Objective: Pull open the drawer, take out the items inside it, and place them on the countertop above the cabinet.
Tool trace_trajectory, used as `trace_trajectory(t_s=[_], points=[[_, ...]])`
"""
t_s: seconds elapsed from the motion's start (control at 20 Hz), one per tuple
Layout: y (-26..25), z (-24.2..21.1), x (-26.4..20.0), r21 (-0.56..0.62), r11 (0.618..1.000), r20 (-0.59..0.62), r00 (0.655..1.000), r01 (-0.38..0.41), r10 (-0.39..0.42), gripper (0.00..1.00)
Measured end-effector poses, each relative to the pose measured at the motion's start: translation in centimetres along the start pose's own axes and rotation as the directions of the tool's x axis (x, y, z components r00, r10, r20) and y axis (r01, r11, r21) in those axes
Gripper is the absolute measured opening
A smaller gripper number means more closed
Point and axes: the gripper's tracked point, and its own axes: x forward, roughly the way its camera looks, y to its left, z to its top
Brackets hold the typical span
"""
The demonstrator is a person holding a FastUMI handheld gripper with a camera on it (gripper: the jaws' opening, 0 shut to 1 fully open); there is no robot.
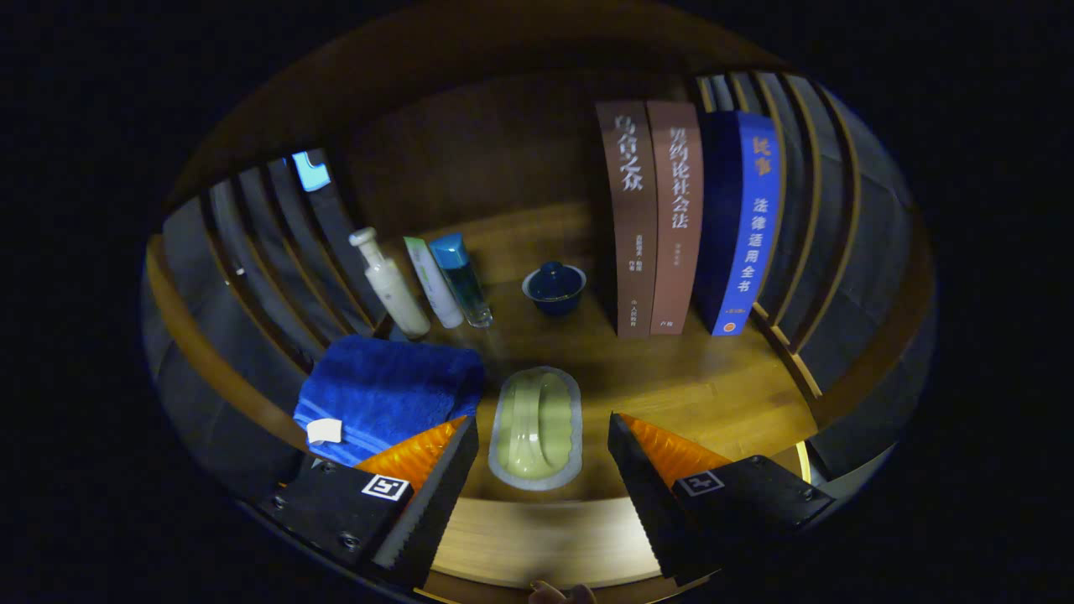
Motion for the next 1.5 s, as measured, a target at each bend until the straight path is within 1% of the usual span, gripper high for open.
trace_trajectory(t_s=[0.1, 0.15, 0.3, 0.4, 0.5, 0.65, 0.75, 0.9, 1.05, 1.25, 1.4, 1.5], points=[[0.6, -0.2, -3.6, -0.002, 1.000, 0.121, 0.992, -0.025, 0.025, 1.00], [0.7, -0.4, -5.5, -0.005, 1.000, 0.184, 0.983, -0.028, 0.029, 0.99], [1.2, -2.8, -11.3, -0.026, 0.999, 0.339, 0.940, -0.036, 0.043, 0.99], [1.4, -5.1, -14.3, -0.038, 0.999, 0.408, 0.912, -0.030, 0.043, 0.99], [1.0, -8.5, -16.6, -0.038, 0.999, 0.455, 0.890, -0.014, 0.029, 0.99], [1.4, -13.9, -18.6, -0.064, 0.998, 0.484, 0.874, -0.012, 0.042, 0.99], [1.3, -17.4, -18.7, -0.081, 0.997, 0.478, 0.878, -0.003, 0.041, 0.99], [0.6, -20.8, -17.7, -0.052, 0.999, 0.473, 0.881, 0.013, 0.013, 0.99], [-0.1, -23.5, -15.5, -0.052, 0.998, 0.433, 0.901, 0.034, -0.008, 0.99], [-1.1, -24.8, -12.8, -0.058, 0.996, 0.392, 0.919, 0.062, -0.034, 0.99], [-1.4, -25.1, -11.6, -0.049, 0.997, 0.373, 0.927, 0.063, -0.040, 0.99], [-1.4, -25.3, -10.7, -0.042, 0.998, 0.345, 0.938, 0.057, -0.039, 0.99]])
